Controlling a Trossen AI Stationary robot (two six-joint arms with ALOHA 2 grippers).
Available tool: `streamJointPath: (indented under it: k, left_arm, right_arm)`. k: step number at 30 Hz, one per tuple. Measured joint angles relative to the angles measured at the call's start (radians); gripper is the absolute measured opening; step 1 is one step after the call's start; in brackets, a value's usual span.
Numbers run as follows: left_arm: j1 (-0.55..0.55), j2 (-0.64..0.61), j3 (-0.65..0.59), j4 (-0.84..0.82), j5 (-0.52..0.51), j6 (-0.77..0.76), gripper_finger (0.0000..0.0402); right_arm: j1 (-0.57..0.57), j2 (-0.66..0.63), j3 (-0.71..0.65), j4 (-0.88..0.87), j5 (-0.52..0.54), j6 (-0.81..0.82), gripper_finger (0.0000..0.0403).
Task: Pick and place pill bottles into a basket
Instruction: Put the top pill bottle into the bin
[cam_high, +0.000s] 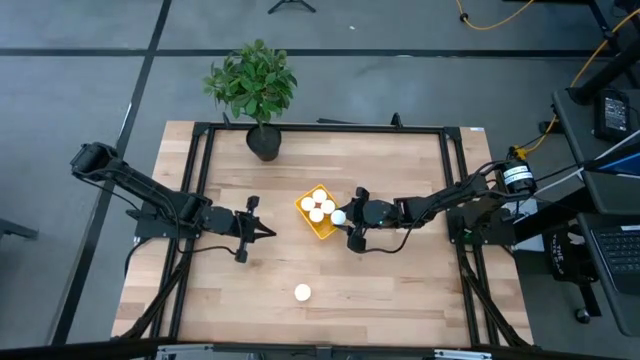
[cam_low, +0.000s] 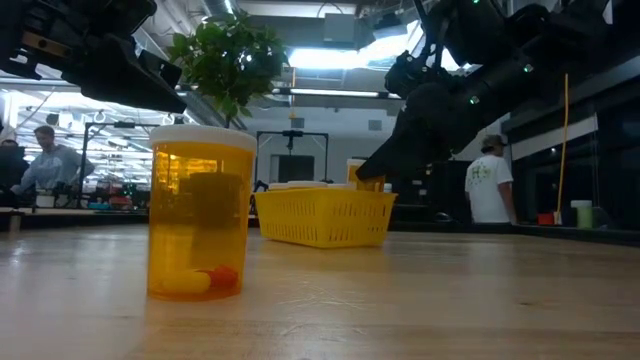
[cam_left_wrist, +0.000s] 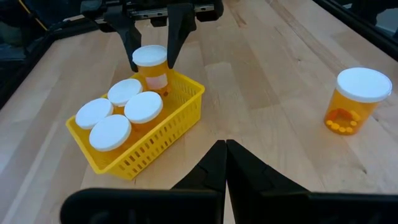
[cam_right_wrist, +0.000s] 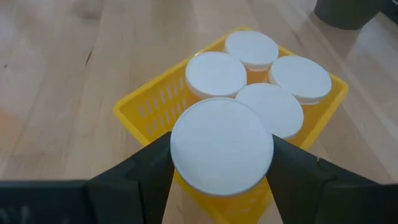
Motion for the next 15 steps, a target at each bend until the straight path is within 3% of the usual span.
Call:
streamJointPath:
  k: [9, 15]
  left_arm:
    - [0.0, 0.0, 0.0, 0.0, 0.0, 0.0, 0.0004]
    - [0.0, 0.0, 0.0, 0.0, 0.0, 0.0, 0.0004]
  right_arm:
    - [0.0, 0.0, 0.0, -0.002, 0.0, 0.004, 0.0229]
    - [0.0, 0.0, 0.0, -0.002, 0.0, 0.004, 0.0255]
